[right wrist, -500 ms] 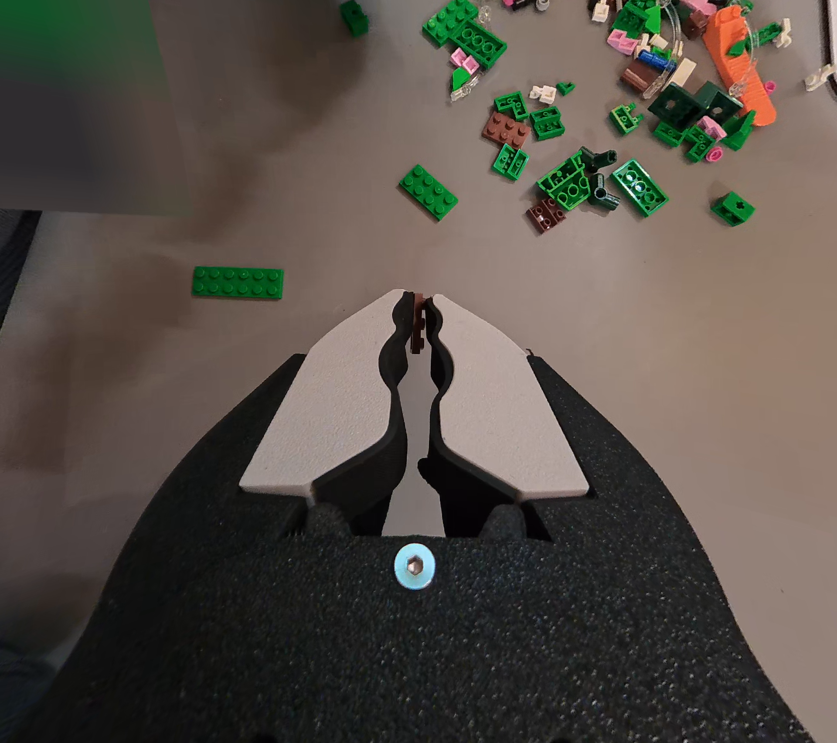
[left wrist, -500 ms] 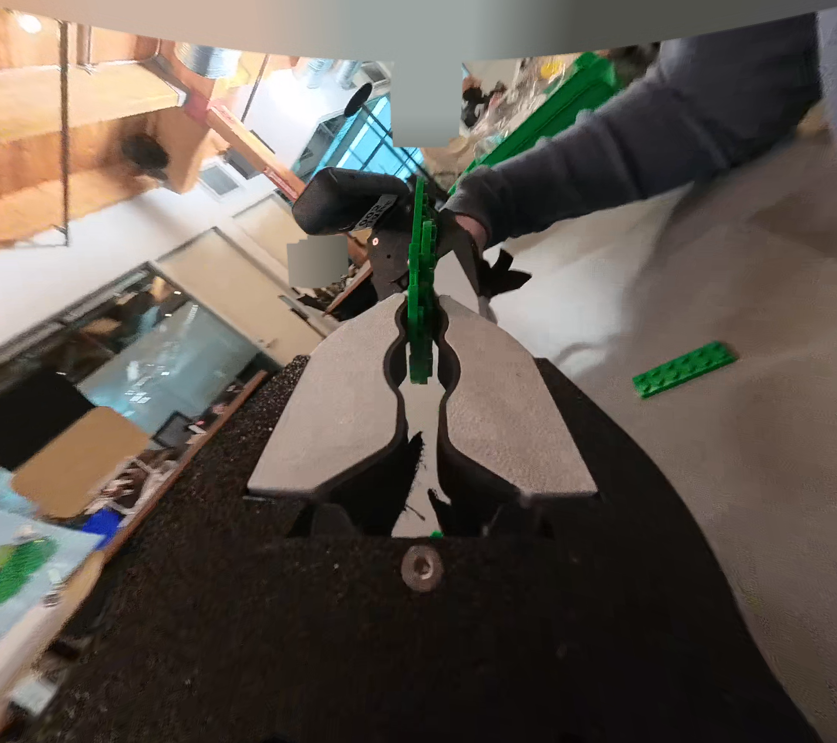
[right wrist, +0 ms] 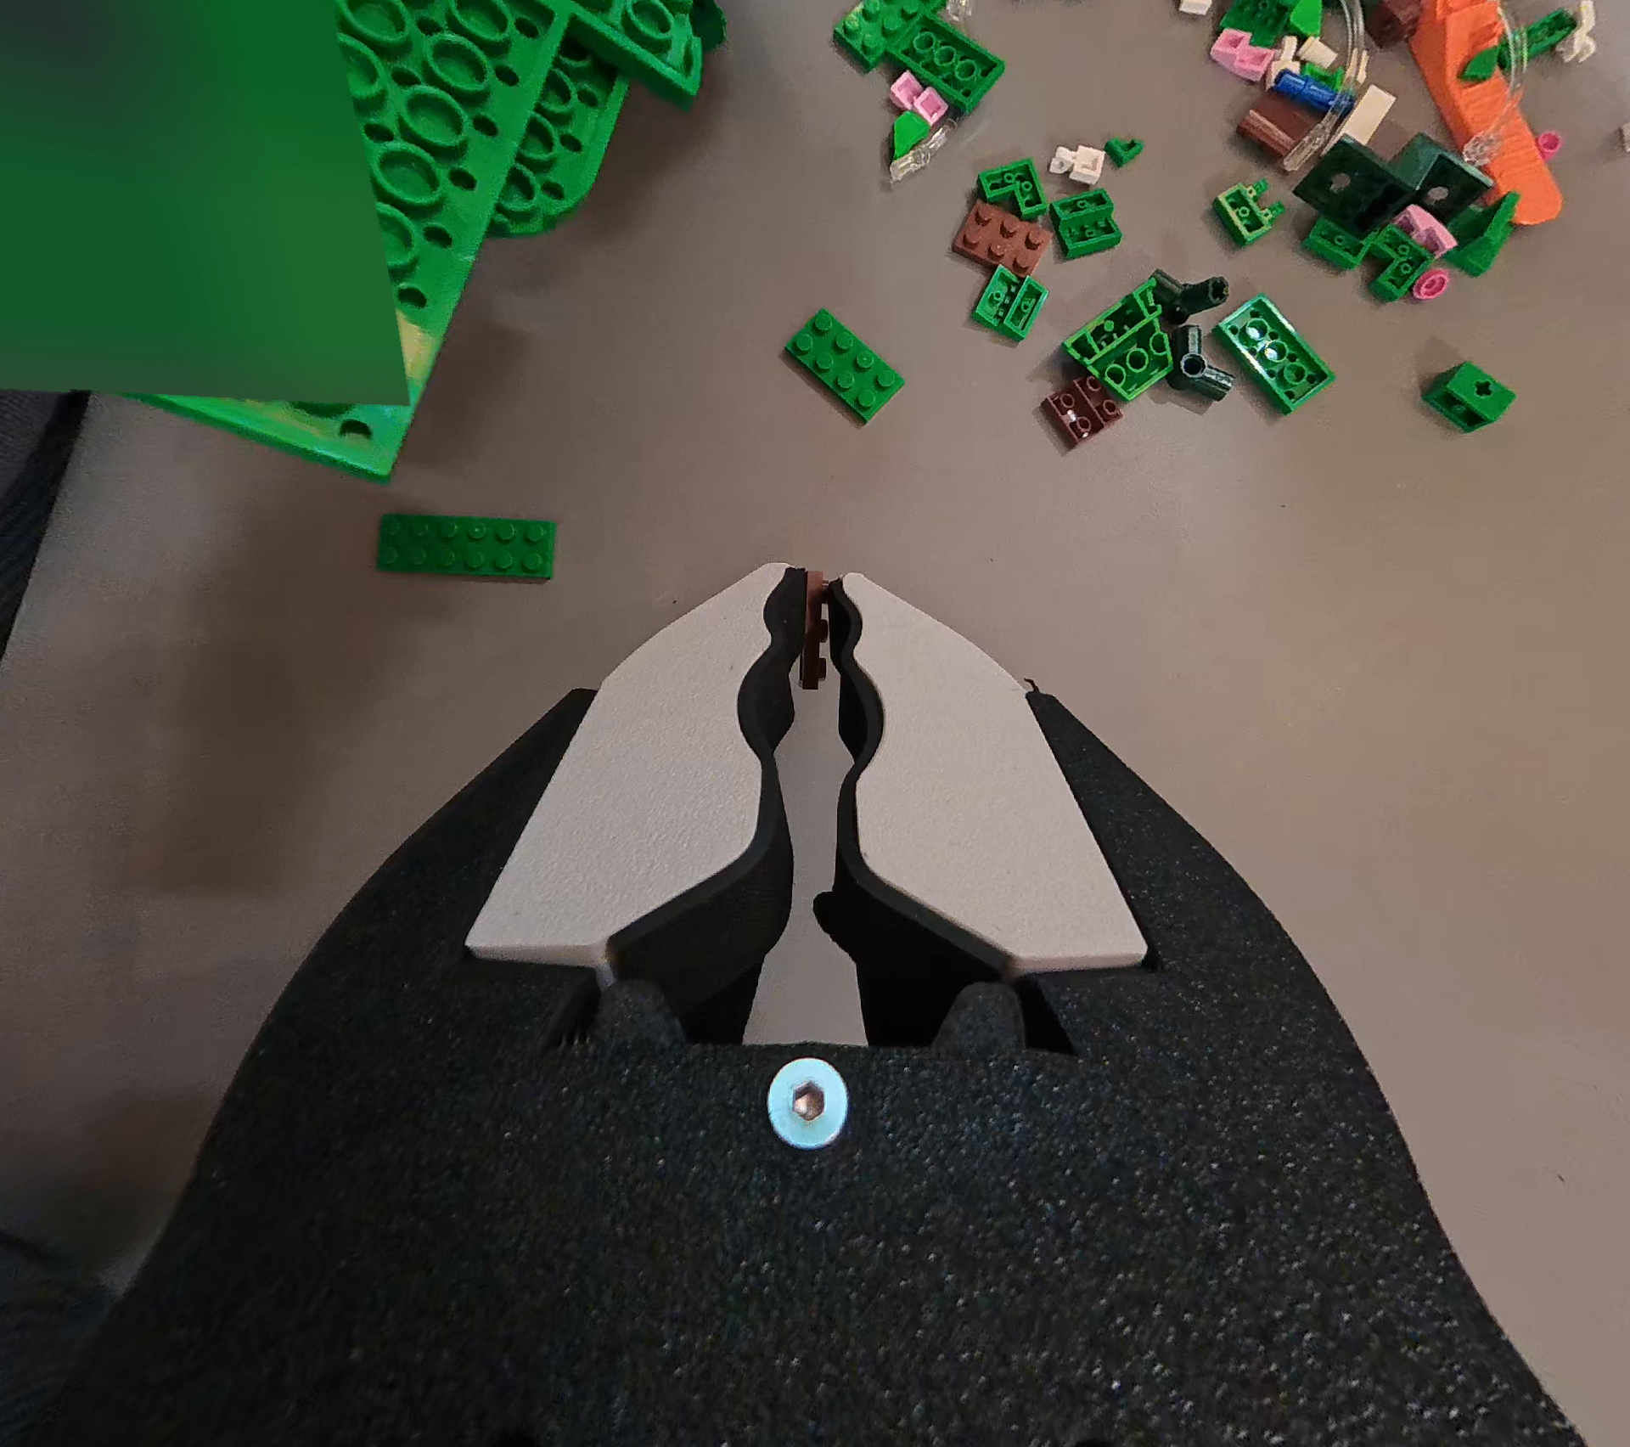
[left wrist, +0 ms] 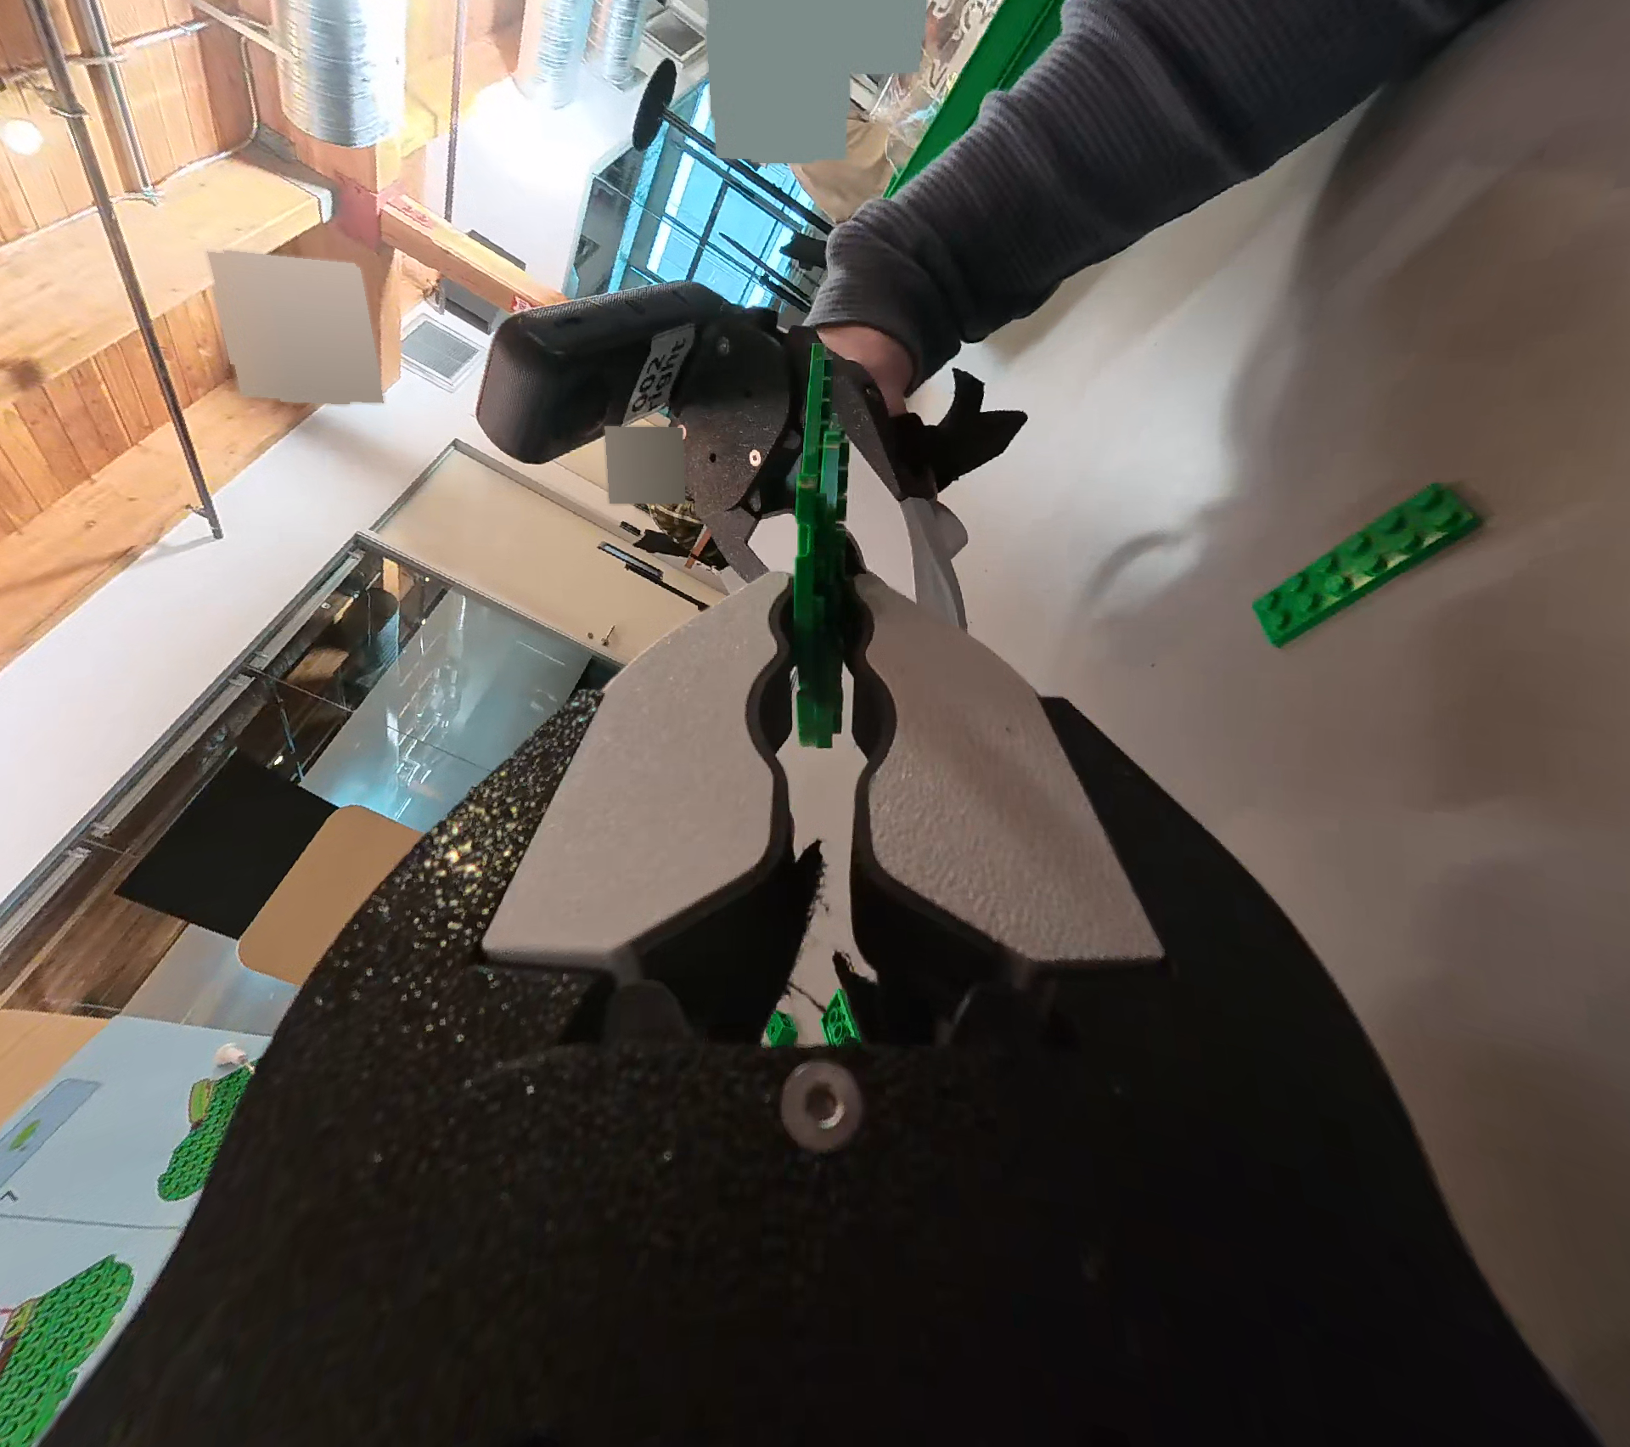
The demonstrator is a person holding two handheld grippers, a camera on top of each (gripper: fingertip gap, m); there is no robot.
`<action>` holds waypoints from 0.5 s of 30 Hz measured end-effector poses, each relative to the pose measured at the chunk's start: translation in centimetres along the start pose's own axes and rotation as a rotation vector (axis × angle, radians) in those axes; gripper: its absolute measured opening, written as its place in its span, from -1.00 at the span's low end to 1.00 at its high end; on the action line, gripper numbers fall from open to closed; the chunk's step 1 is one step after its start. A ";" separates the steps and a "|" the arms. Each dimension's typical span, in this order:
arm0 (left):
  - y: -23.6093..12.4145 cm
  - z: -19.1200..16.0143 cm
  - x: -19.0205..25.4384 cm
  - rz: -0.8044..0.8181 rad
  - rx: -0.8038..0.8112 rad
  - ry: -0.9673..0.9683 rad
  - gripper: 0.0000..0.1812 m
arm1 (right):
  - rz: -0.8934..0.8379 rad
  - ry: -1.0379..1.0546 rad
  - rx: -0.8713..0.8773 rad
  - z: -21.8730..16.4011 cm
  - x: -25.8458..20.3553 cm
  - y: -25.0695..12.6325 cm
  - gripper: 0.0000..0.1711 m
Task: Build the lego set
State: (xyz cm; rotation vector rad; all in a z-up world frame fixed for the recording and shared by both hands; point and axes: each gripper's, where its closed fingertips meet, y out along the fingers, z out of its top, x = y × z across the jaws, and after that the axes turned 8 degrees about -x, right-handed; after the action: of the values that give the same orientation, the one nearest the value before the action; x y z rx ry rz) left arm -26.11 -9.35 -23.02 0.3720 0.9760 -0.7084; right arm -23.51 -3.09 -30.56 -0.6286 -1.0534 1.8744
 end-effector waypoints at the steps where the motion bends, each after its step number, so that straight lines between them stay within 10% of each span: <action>1: 0.0 0.0 0.0 -0.002 -0.001 -0.002 -0.92 | 0.001 0.001 0.001 0.0 0.0 0.0 -0.95; 15: 0.8 -5.1 -0.4 0.024 -0.226 0.014 -0.91 | 0.043 0.089 -0.073 -2.2 0.4 0.6 -0.95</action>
State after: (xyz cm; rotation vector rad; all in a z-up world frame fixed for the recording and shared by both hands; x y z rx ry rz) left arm -28.88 -5.63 -25.40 0.1903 1.0512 -0.5670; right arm -22.27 -1.98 -32.18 -0.7758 -1.0616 1.8334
